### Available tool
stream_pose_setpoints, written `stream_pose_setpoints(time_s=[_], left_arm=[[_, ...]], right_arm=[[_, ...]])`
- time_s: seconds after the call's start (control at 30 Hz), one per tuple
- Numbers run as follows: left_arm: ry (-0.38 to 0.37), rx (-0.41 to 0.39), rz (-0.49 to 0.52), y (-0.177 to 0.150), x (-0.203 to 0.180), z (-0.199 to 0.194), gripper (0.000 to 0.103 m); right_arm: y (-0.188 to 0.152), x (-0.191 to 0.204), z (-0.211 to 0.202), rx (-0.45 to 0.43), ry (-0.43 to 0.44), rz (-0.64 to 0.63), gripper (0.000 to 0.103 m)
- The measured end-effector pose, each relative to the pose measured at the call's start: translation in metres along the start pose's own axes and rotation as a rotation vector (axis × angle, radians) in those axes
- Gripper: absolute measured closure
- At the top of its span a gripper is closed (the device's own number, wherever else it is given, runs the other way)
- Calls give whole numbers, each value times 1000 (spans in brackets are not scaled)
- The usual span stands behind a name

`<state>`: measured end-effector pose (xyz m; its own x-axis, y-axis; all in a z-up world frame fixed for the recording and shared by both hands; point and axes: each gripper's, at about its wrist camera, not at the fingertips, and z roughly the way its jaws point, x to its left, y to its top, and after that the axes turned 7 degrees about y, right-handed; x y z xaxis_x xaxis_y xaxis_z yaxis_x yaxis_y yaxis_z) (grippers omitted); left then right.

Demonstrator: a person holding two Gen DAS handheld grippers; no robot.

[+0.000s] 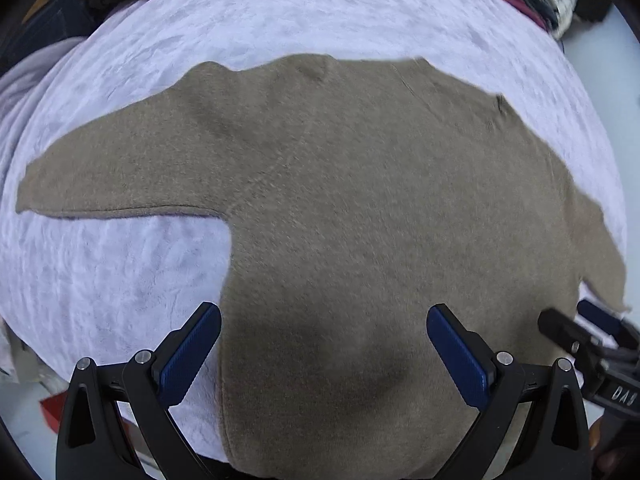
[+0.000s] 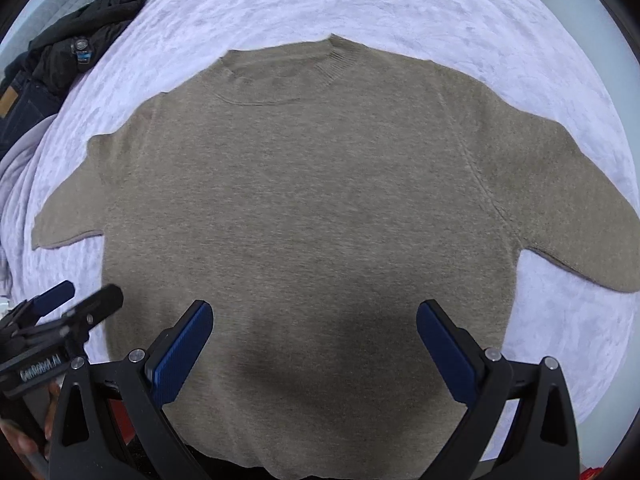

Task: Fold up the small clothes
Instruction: 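Grasp the sweater sleeve cuff with the left gripper and lift it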

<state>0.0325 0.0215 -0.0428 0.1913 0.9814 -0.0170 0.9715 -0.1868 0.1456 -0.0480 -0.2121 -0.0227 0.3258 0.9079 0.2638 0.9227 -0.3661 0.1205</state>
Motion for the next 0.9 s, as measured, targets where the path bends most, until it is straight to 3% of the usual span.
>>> stream_pose_setpoints(time_s=[0.13,0.33,0.4,0.5,0.63,0.8,0.9], left_arm=[[-43,-39,-151,19,59,3,0],[39,-138,-367,37,169,18,0],[18,-157,-466,32,205,27,0],[-85,-184,-592,26,254,49,0],[-252,-184,-691,26,286,83,0],[-294,-264,-668,47,285,85,0],[-282,-285,-668,60,287,85,0]], right_arm=[[5,19,-4,-33,45,-42,1],[8,52,11,-37,99,-100,1],[6,61,19,-31,120,-117,1],[2,78,31,-26,165,-146,1],[-5,101,49,-18,220,-189,1],[-14,123,67,-2,270,-234,1],[-17,130,73,18,275,-239,1]])
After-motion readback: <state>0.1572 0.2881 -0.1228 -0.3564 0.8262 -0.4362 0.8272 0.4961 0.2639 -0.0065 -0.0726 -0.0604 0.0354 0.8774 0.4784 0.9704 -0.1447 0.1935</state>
